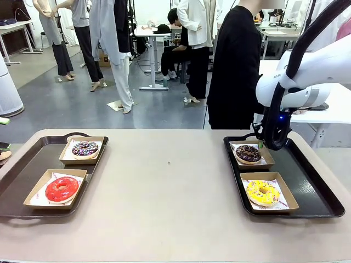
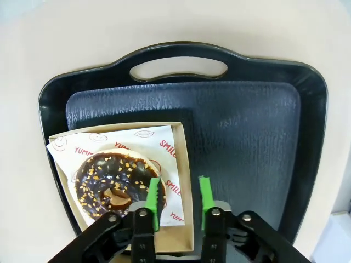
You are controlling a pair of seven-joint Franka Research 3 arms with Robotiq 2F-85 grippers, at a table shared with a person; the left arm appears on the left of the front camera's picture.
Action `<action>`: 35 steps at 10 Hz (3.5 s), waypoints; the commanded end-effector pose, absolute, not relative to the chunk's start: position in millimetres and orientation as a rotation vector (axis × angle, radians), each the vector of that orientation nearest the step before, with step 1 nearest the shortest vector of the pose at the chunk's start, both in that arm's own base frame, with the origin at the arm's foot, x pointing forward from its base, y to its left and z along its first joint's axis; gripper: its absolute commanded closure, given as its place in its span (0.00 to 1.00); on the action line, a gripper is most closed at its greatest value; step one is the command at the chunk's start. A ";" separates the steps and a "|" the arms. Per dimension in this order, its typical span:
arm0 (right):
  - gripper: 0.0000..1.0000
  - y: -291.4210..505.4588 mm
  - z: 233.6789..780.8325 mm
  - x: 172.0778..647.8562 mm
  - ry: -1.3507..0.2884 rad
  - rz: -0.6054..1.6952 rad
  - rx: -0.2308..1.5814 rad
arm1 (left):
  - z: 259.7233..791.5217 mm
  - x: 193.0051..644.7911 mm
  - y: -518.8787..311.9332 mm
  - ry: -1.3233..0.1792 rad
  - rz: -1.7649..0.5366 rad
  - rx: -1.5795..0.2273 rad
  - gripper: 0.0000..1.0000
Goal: Individually package the donuts and arrange them on the tray.
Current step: Place the picked Paper togo box on the Handle tray.
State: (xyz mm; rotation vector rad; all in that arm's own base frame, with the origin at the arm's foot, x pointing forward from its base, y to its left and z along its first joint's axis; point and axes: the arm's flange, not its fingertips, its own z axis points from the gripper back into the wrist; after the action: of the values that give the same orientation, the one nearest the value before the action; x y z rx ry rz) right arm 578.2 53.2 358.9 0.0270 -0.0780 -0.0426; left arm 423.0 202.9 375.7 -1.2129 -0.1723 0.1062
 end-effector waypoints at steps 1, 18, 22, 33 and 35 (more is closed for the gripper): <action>0.00 55.4 362.1 580.9 -0.076 -0.068 0.037 | 379.1 422.1 202.7 -0.166 0.116 -1.218 0.00; 0.00 -154.9 412.0 451.6 -0.150 0.017 1.043 | 379.1 422.1 202.7 -0.166 0.116 -1.218 0.00; 0.00 -229.3 381.4 444.6 -0.126 -0.142 1.228 | 379.1 422.1 202.7 -0.166 0.116 -1.218 0.00; 0.00 -264.8 345.0 431.7 -0.130 -0.107 1.298 | 379.1 422.1 202.7 -0.166 0.116 -1.218 0.00; 0.00 -264.8 345.0 431.7 -0.130 -0.107 1.298 | 379.1 422.1 202.7 -0.166 0.116 -1.218 0.00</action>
State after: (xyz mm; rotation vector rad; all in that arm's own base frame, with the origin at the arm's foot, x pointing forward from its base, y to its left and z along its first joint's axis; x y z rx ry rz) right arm 431.8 -266.3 343.6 1.3029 -0.1472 -0.0999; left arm 423.0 203.0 375.6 -1.2131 -0.1720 0.1065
